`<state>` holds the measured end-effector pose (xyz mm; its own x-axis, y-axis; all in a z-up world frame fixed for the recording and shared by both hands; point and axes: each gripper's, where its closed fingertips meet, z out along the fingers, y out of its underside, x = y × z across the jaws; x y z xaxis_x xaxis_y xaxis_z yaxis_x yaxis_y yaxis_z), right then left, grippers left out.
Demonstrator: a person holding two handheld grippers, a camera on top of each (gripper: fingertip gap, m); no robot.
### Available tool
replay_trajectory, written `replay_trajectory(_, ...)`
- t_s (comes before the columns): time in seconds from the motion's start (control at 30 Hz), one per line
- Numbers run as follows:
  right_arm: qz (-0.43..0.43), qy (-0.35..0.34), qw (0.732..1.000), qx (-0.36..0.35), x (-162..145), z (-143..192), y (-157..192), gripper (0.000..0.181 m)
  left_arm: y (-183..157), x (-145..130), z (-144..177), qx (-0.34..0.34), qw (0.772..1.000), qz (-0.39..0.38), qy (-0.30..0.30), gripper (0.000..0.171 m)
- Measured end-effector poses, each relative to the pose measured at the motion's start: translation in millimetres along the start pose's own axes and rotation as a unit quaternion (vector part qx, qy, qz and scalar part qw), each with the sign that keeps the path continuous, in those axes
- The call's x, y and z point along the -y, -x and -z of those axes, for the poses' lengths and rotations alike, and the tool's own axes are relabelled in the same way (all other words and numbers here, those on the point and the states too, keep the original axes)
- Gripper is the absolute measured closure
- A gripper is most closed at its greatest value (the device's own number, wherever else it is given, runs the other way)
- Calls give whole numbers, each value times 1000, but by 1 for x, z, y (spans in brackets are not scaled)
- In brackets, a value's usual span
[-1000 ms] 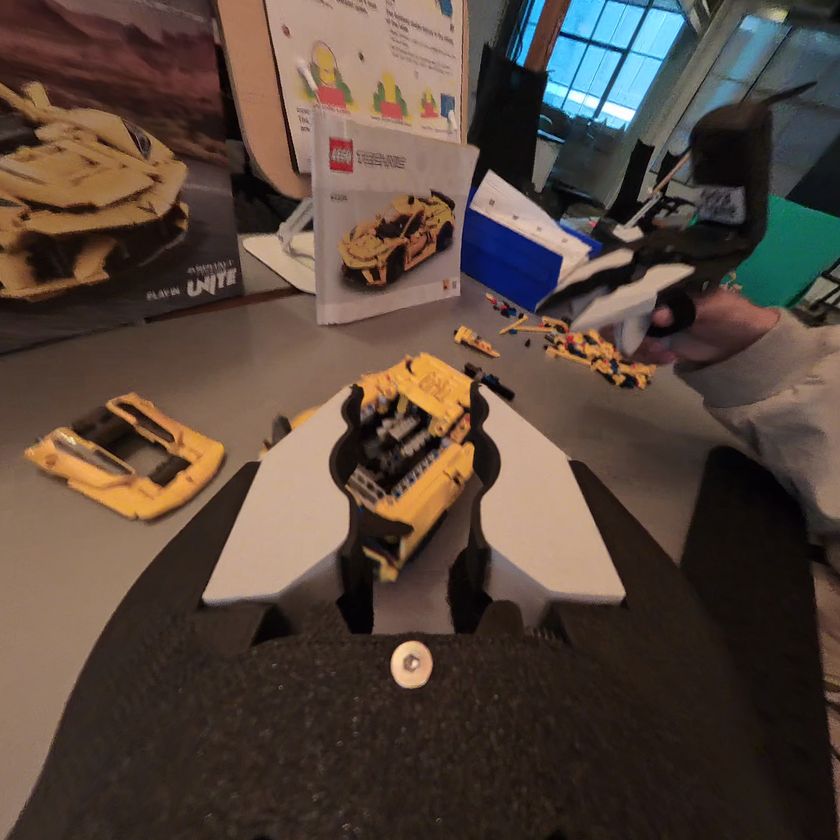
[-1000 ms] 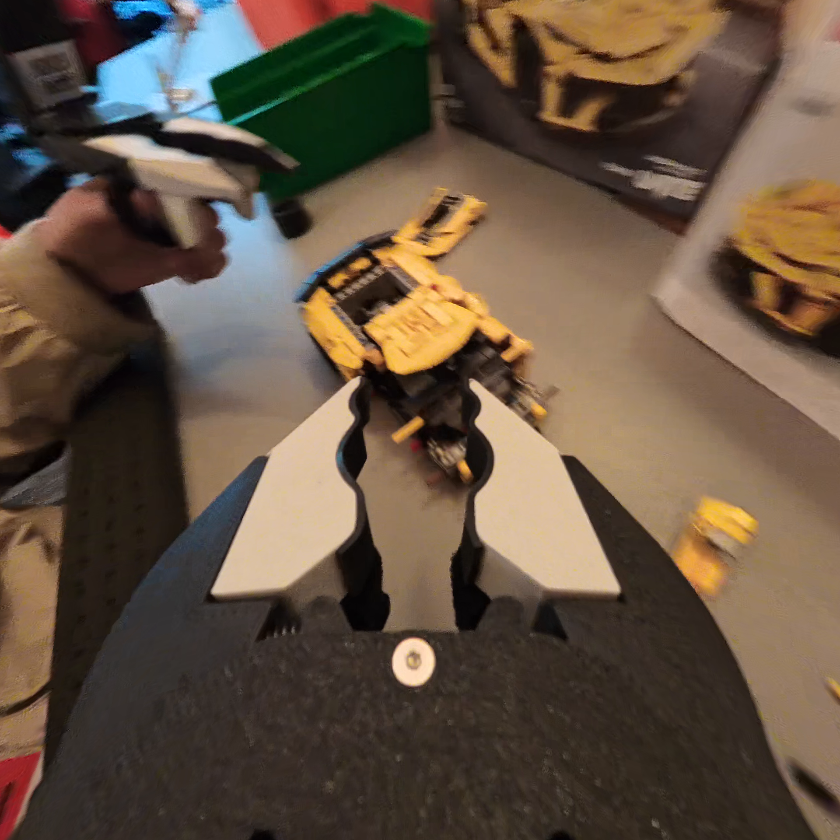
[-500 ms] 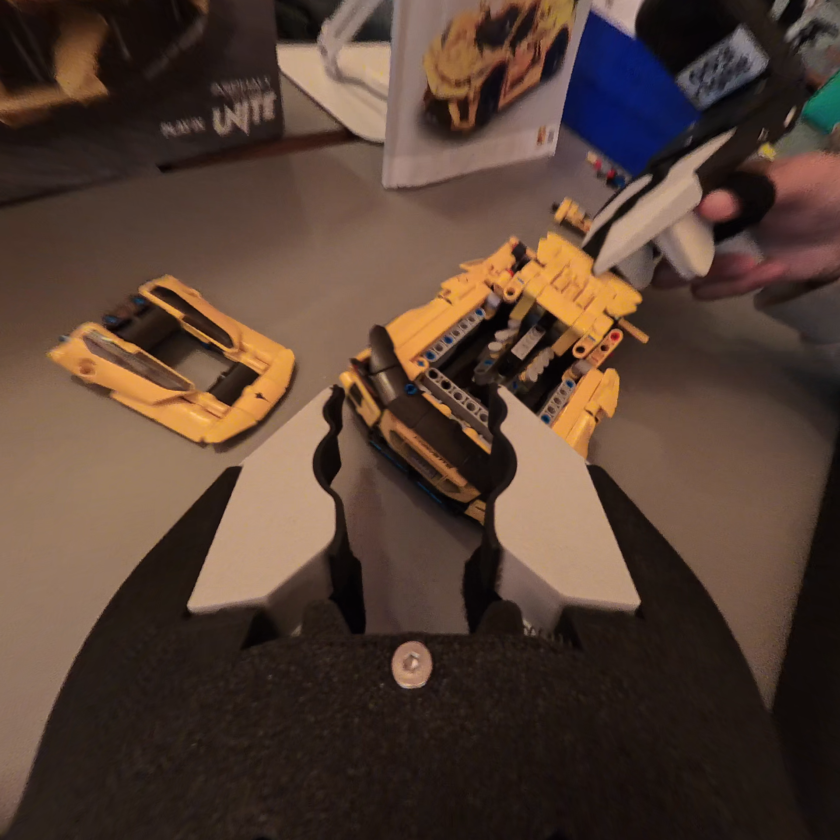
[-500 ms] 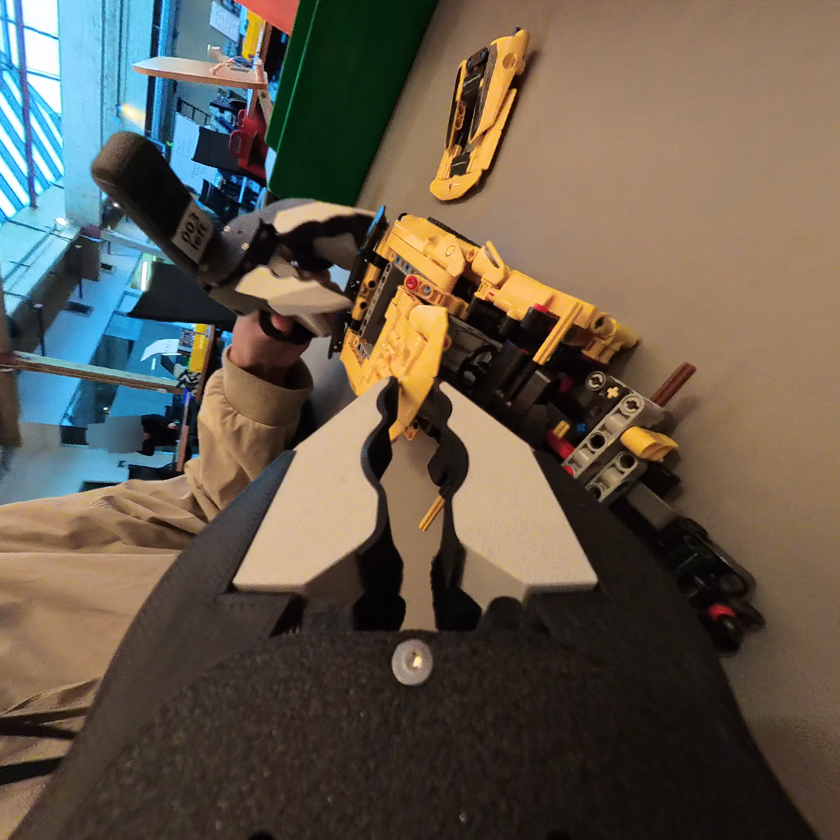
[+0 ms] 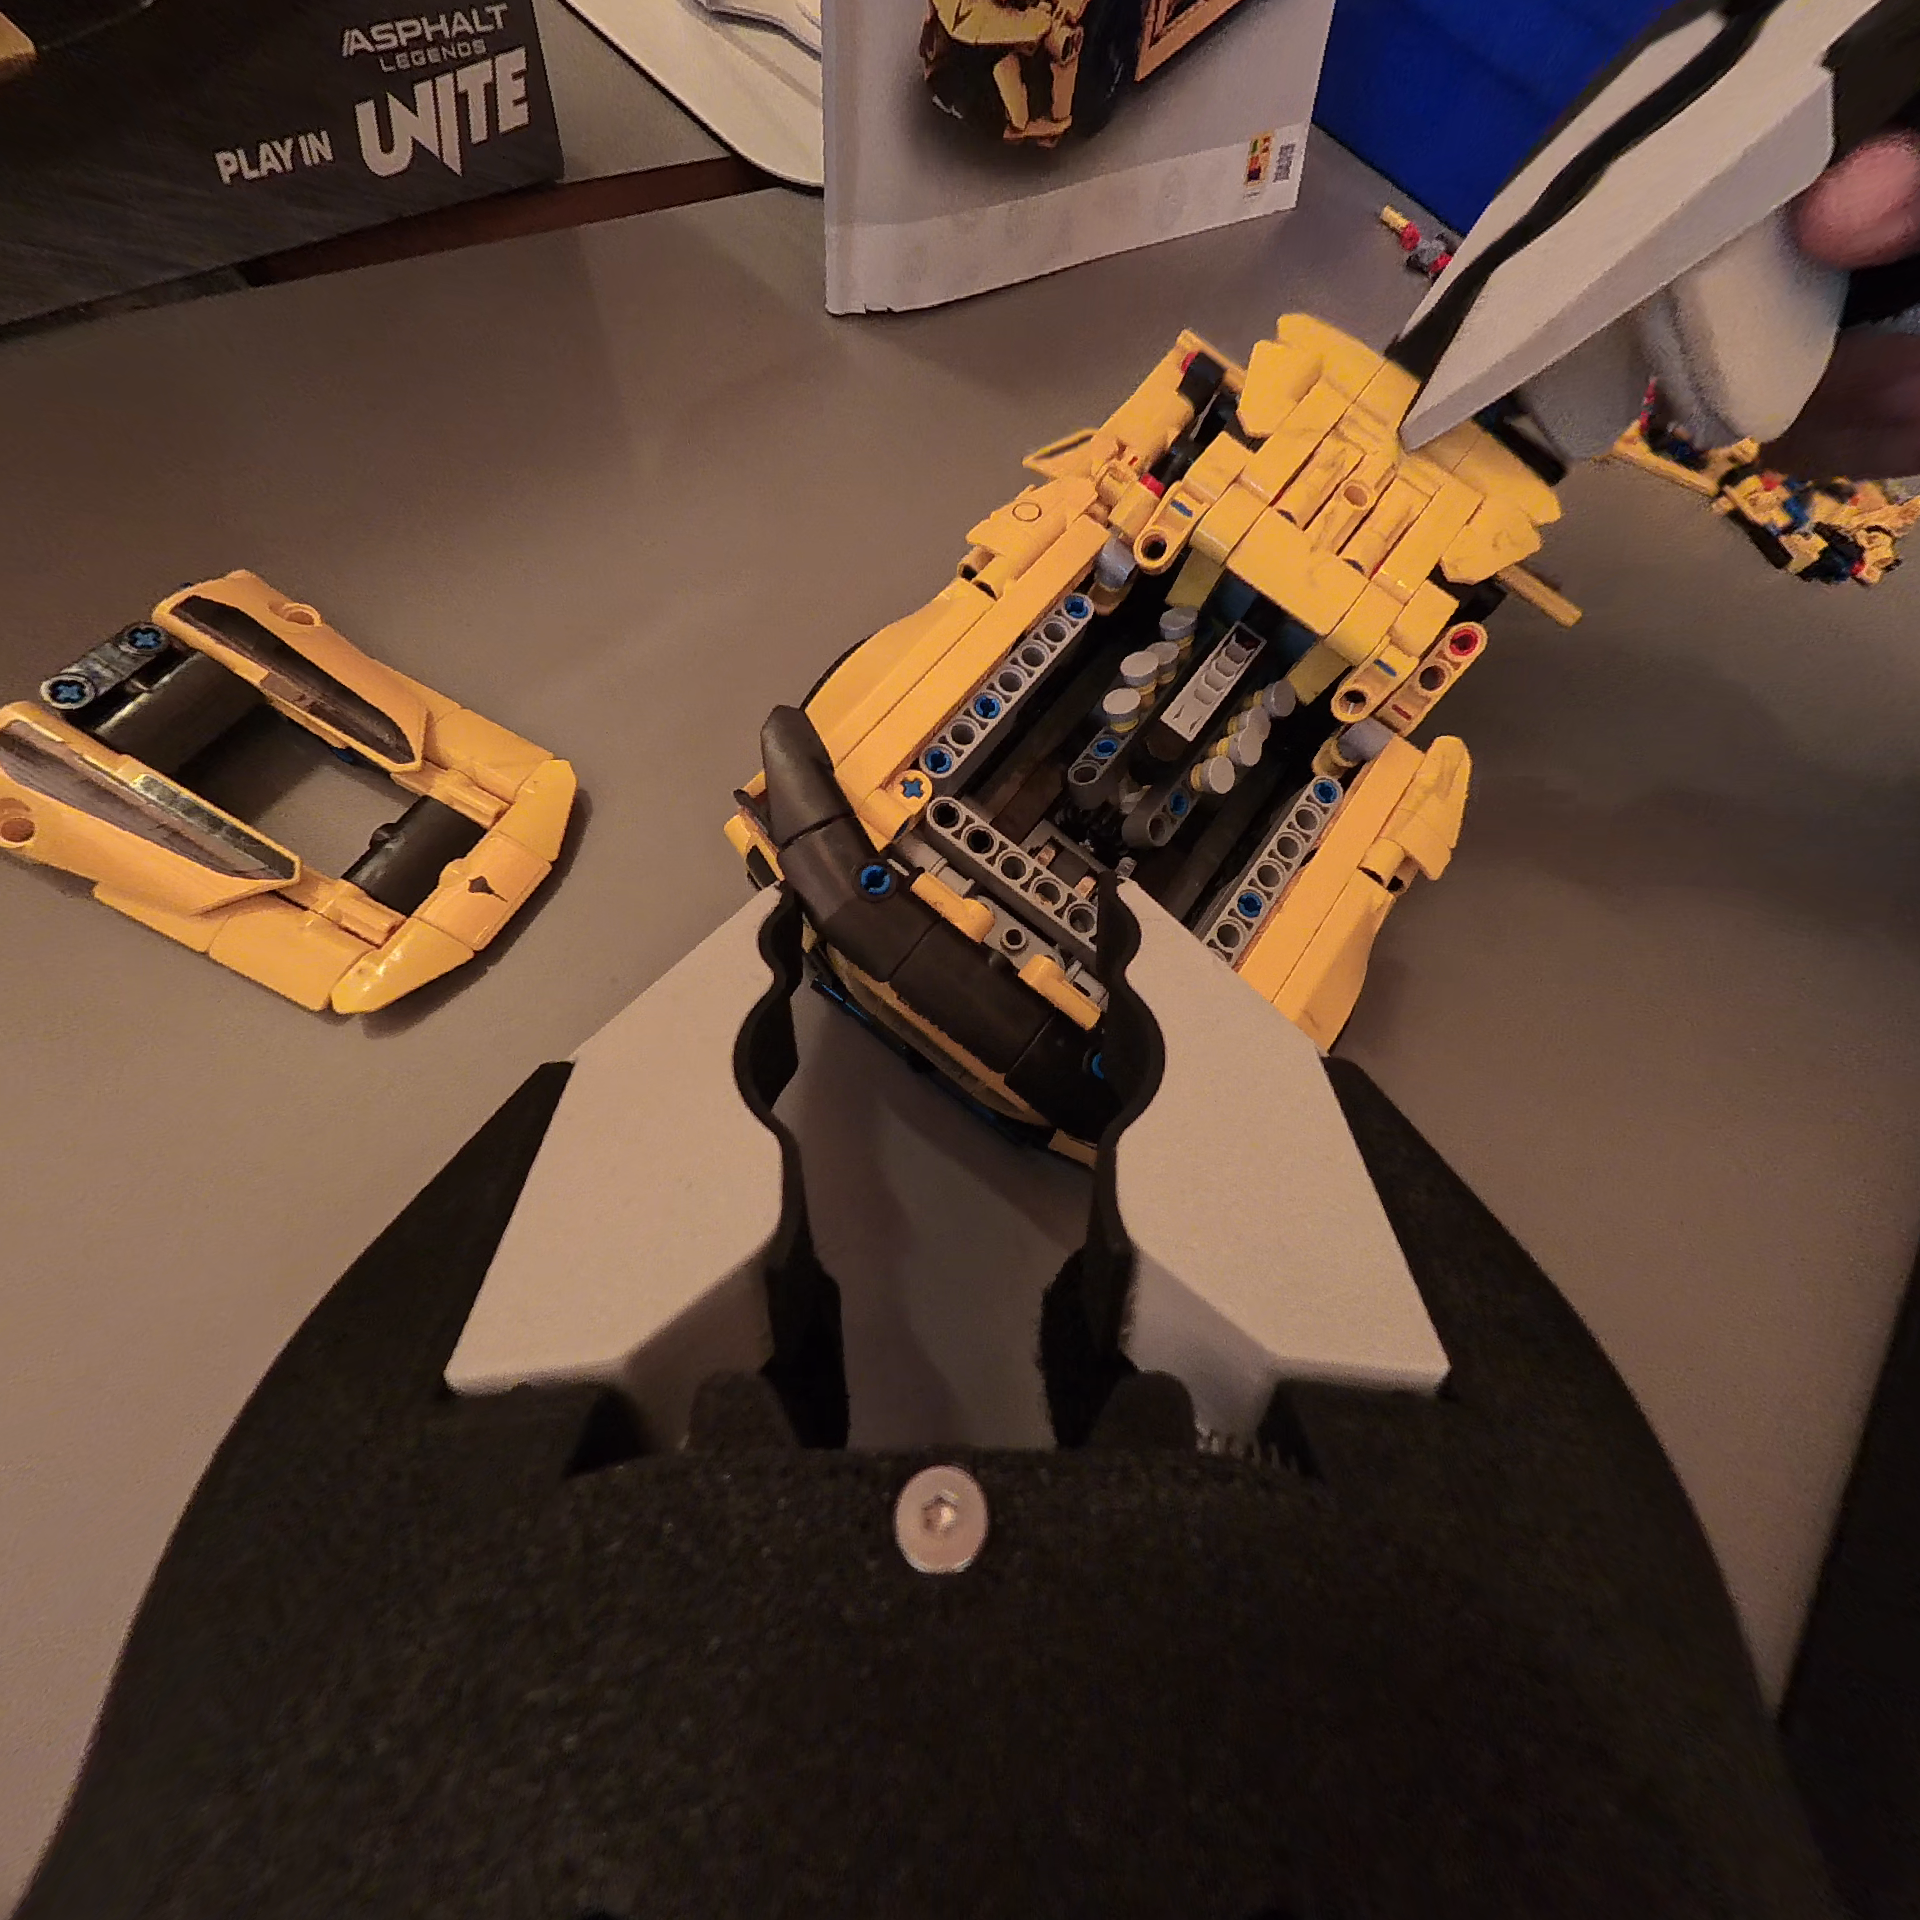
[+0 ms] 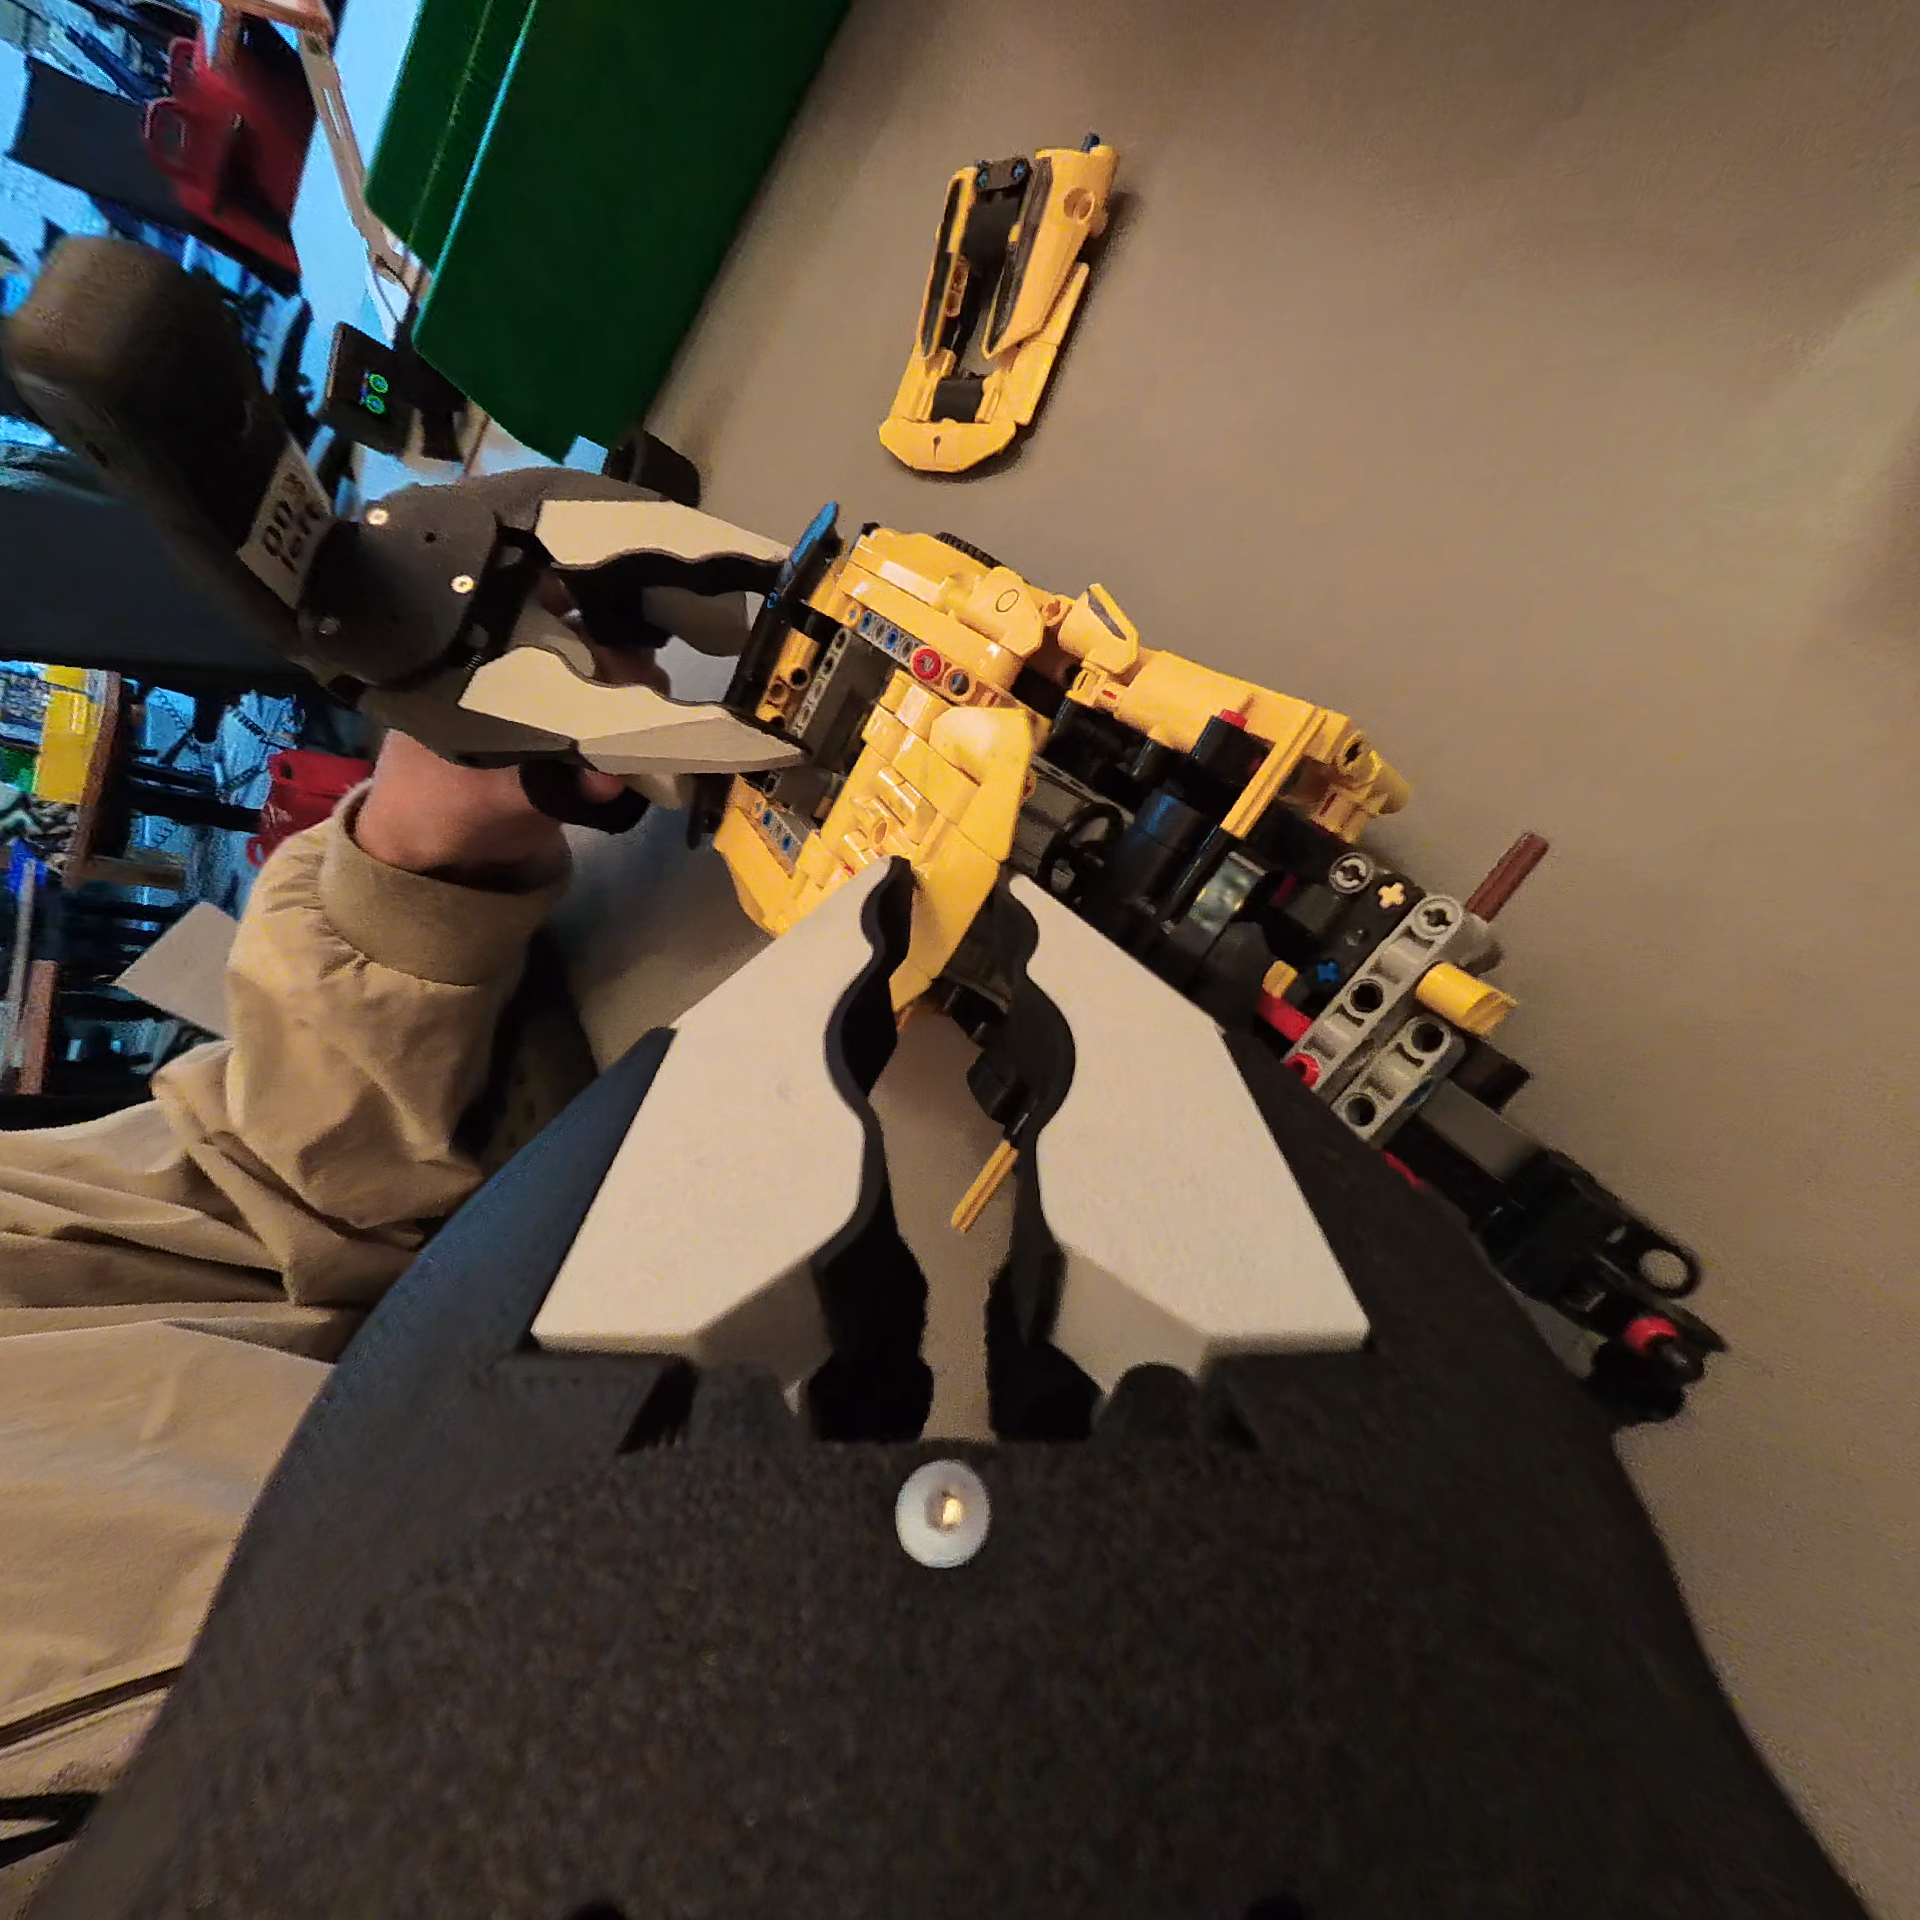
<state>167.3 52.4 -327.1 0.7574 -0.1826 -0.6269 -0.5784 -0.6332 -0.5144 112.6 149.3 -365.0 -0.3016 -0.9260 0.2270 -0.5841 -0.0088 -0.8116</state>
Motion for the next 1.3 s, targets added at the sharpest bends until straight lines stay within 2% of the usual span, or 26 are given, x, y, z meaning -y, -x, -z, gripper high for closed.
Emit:
replay_trajectory(0.1,31,-1,999,-25,-6,0,-13,164,0,4,2,2,1000,-4,-10,120)
replay_trajectory(0.2,113,-6,992,-54,-8,8,-21,159,0,5,4,4,1000,-14,-14,126)
replay_trajectory(0.27,193,-30,976,-94,4,22,-22,132,0,5,3,4,1000,-16,-15,126)
replay_trajectory(0.33,286,-27,955,-71,11,23,9,115,-1,5,3,3,1000,-16,-15,126)
replay_trajectory(0.37,328,-7,942,-68,11,16,21,108,-1,5,3,3,1000,-16,-15,126)
replay_trajectory(0.43,396,80,910,-95,4,-6,24,104,-1,5,2,1,1000,-13,-17,126)
replay_trajectory(0.53,437,210,865,-130,-8,-34,-1,94,-1,5,1,-2,1000,-6,-21,126)
replay_trajectory(0.57,429,247,860,-124,-13,-36,-6,92,-1,5,1,-2,1000,-6,-22,126)
replay_trajectory(0.6,417,260,866,-95,-15,-39,1,100,-1,5,1,-3,1000,-5,-23,126)
replay_trajectory(0.67,449,285,841,-102,-11,-38,-3,115,-1,5,1,-4,1000,-3,-24,126)
replay_trajectory(0.7,452,294,836,-102,-10,-38,-4,115,-1,5,1,-5,1000,-3,-24,126)
replay_trajectory(0.83,456,293,835,-95,-10,-35,-6,116,-3,5,-1,-7,1000,-6,-27,125)
replay_trajectory(1.0,445,198,872,-48,-10,-32,-5,116,-4,6,-4,-6,1000,7,-29,122)
replay_trajectory(1.13,484,155,859,-63,-9,-31,1,121,-2,5,-5,-12,999,24,-27,120)
replay_trajectory(1.3,455,107,884,-28,-6,-27,1,120,-4,3,-9,-34,998,54,-28,117)
